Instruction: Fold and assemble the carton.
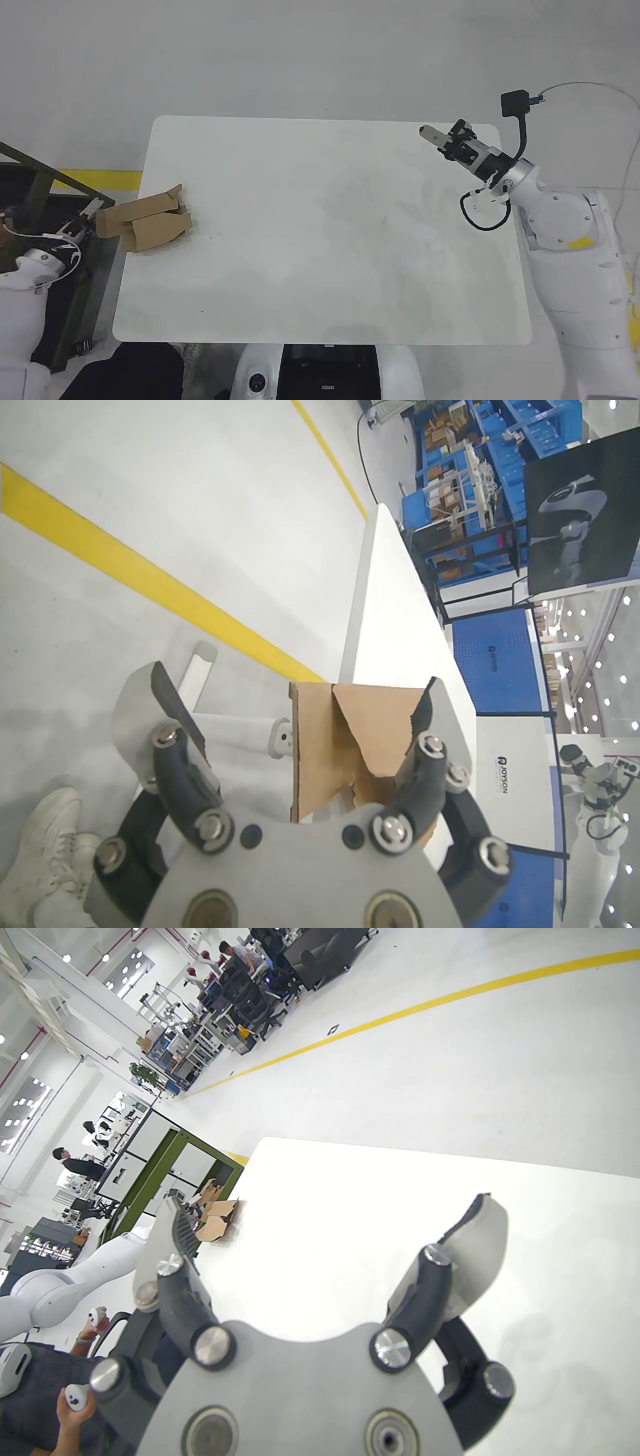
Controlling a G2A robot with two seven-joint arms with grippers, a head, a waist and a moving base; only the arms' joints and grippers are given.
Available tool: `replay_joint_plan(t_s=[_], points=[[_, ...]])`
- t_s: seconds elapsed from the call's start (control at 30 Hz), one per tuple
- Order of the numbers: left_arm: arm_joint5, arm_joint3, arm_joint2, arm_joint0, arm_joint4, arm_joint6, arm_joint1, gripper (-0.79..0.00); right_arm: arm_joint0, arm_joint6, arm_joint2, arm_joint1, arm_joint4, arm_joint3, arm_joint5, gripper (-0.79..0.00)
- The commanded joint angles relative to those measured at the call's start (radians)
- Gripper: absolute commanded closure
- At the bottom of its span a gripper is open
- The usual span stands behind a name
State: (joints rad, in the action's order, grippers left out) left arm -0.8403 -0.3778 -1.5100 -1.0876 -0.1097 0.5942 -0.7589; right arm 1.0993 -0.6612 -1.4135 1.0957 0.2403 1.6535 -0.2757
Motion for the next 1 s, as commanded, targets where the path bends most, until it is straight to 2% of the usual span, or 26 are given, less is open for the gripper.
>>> replay_joint_plan(t_s=[0.0, 0.03, 0.07, 0.17, 0.23, 0.27, 0.33, 0.57, 0.73, 0.83, 0.97], points=[[-0.005, 0.008, 0.008, 0.009, 0.019, -0.014, -0.004, -0.785, 0.0, 0.0, 0.0, 0.0, 0.0, 0.0, 0.0, -0.785], [-0.008, 0.011, 0.012, 0.014, 0.027, -0.019, -0.005, -0.785, 0.0, 0.0, 0.0, 0.0, 0.0, 0.0, 0.0, -0.785], [-0.011, 0.013, 0.016, 0.019, 0.035, -0.022, -0.007, -0.723, 0.0, 0.0, 0.0, 0.0, 0.0, 0.0, 0.0, -0.785], [-0.019, 0.02, 0.024, 0.032, 0.05, -0.019, -0.011, -0.332, 0.0, 0.0, 0.0, 0.0, 0.0, 0.0, 0.0, -0.785], [-0.027, 0.025, 0.028, 0.038, 0.055, -0.009, -0.012, -0.225, 0.0, 0.0, 0.0, 0.0, 0.0, 0.0, 0.0, -0.785], [-0.031, 0.027, 0.03, 0.04, 0.057, 0.001, -0.013, -0.132, 0.0, 0.0, 0.0, 0.0, 0.0, 0.0, 0.0, -0.785], [-0.038, 0.032, 0.032, 0.045, 0.061, 0.013, -0.013, 0.0, 0.0, 0.0, 0.0, 0.0, 0.0, 0.0, 0.0, -0.785], [-0.076, 0.046, 0.022, 0.054, 0.011, 0.105, -0.012, 0.0, 0.0, 0.0, 0.0, 0.0, 0.0, 0.0, 0.0, -0.785], [-0.08, 0.042, -0.004, 0.06, -0.091, 0.229, -0.008, 0.0, 0.0, 0.0, 0.0, 0.0, 0.0, 0.0, 0.0, -0.785], [-0.08, 0.028, -0.025, 0.063, -0.156, 0.305, -0.002, 0.0, 0.0, 0.0, 0.0, 0.0, 0.0, 0.0, 0.0, -0.785], [-0.051, -0.026, -0.04, 0.05, -0.211, 0.334, 0.007, 0.0, 0.0, 0.0, 0.0, 0.0, 0.0, 0.0, 0.0, -0.785]])
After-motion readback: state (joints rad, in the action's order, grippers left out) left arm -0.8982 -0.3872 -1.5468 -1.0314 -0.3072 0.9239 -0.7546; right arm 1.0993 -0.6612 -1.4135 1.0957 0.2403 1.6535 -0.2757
